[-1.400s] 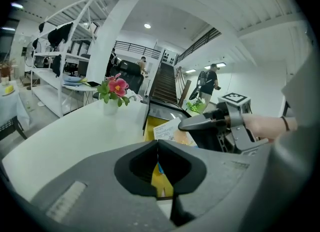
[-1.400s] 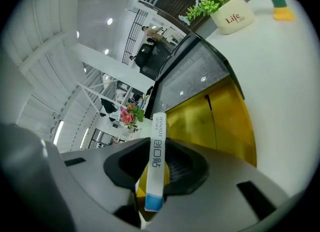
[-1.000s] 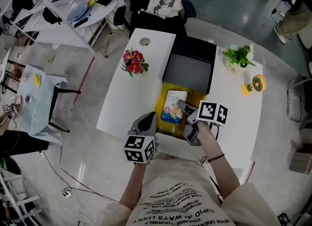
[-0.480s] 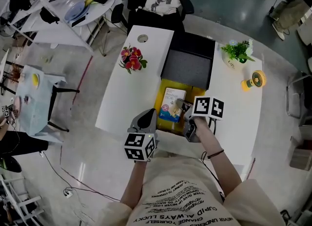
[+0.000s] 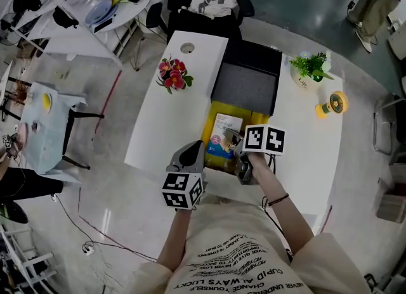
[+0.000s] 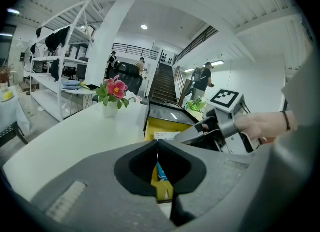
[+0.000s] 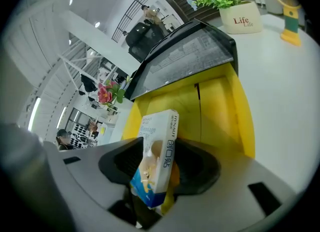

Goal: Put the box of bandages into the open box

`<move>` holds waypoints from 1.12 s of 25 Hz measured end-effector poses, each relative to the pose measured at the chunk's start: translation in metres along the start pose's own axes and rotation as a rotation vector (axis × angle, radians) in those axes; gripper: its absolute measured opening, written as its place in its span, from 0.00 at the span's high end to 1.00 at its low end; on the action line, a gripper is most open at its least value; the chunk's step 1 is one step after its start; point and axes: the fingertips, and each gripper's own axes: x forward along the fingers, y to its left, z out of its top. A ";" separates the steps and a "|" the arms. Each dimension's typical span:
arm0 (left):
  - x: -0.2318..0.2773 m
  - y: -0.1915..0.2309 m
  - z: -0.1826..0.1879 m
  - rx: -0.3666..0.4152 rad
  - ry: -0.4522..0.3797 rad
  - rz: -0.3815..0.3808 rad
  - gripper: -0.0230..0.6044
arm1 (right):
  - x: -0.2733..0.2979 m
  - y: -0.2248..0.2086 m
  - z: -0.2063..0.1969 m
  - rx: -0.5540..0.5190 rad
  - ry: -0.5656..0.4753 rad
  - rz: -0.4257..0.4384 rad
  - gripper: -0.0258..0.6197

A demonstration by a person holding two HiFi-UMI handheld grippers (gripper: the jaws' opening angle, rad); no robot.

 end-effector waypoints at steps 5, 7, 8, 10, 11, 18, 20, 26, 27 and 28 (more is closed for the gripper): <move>0.001 0.001 0.001 -0.006 -0.004 0.003 0.93 | 0.001 0.006 -0.001 -0.043 0.000 0.005 0.60; 0.001 0.000 0.001 -0.005 -0.003 0.002 0.93 | 0.001 0.006 -0.001 -0.066 -0.005 -0.007 0.58; 0.001 0.000 0.001 -0.004 -0.003 0.001 0.93 | 0.001 0.006 -0.002 -0.076 -0.009 -0.016 0.58; 0.001 -0.001 0.002 -0.003 -0.003 0.000 0.93 | -0.001 0.005 -0.001 -0.095 -0.018 -0.039 0.56; 0.000 -0.001 0.002 -0.003 -0.003 0.000 0.93 | -0.003 0.005 -0.001 -0.103 -0.022 -0.048 0.56; -0.001 -0.005 0.004 0.015 -0.009 -0.005 0.93 | -0.014 0.006 0.007 -0.099 -0.081 -0.048 0.56; -0.001 -0.009 0.007 0.035 -0.018 -0.018 0.93 | -0.021 0.009 0.009 -0.101 -0.106 -0.046 0.56; -0.007 -0.019 0.018 0.097 -0.045 -0.058 0.93 | -0.038 0.018 0.008 -0.238 -0.154 -0.081 0.81; -0.008 -0.020 0.020 0.105 -0.051 -0.064 0.93 | -0.040 0.021 0.008 -0.267 -0.162 -0.078 0.85; -0.009 -0.022 0.021 0.111 -0.058 -0.070 0.93 | -0.043 0.023 0.009 -0.293 -0.173 -0.070 0.89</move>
